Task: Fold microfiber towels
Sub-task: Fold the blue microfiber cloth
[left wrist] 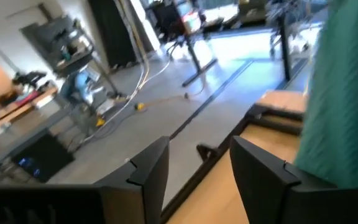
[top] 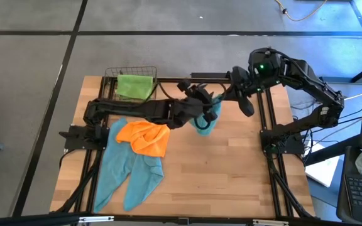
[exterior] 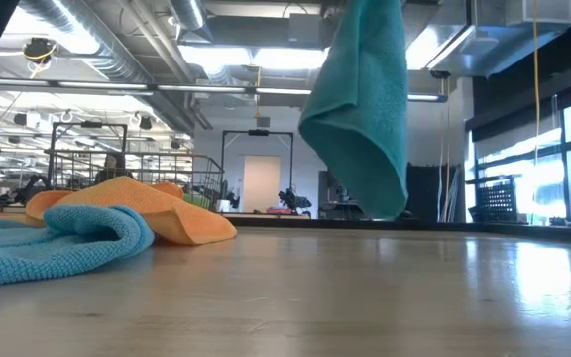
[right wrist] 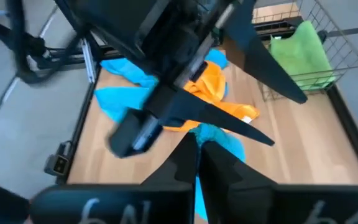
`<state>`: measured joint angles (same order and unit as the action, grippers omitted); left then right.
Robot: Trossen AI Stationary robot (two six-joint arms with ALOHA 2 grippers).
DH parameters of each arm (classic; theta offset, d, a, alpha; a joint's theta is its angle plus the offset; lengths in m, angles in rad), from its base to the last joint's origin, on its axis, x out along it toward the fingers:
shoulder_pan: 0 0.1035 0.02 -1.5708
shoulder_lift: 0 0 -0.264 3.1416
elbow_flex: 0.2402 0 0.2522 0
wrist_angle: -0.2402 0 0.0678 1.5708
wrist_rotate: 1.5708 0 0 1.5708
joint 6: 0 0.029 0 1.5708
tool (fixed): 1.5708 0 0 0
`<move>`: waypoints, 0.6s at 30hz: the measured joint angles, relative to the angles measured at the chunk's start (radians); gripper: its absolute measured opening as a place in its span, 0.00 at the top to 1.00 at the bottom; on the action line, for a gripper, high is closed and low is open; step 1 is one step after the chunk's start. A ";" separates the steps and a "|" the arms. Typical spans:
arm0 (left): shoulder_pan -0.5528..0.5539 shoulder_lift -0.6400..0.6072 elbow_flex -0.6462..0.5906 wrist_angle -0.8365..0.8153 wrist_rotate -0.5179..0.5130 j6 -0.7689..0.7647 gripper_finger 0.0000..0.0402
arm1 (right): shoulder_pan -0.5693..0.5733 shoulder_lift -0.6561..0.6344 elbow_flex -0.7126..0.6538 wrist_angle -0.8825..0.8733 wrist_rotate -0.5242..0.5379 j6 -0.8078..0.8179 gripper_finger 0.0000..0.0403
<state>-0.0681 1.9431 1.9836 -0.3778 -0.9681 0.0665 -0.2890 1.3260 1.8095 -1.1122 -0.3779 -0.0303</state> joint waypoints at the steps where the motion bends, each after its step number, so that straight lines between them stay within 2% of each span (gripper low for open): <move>1: -0.002 0.003 0.000 -0.015 -0.010 -0.011 0.59 | 0.000 -0.005 0.000 -0.003 -0.013 0.006 0.97; 8: 0.009 0.002 0.000 -0.123 -0.038 -0.020 0.59 | 0.020 -0.033 0.000 0.024 -0.013 0.022 0.97; 11: 0.005 0.002 0.000 -0.146 -0.076 -0.077 0.59 | 0.029 -0.033 0.000 0.038 -0.012 0.025 0.97; 15: -0.017 0.002 0.000 -0.154 -0.061 -0.136 0.59 | 0.051 -0.033 0.000 0.053 -0.007 0.024 0.97; 18: -0.046 0.002 0.000 -0.154 -0.042 -0.191 0.59 | 0.054 -0.033 0.000 0.044 0.063 0.025 0.97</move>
<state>-0.1143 1.9450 1.9835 -0.5316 -1.0099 -0.1248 -0.2348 1.2930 1.8099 -1.0679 -0.3153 -0.0050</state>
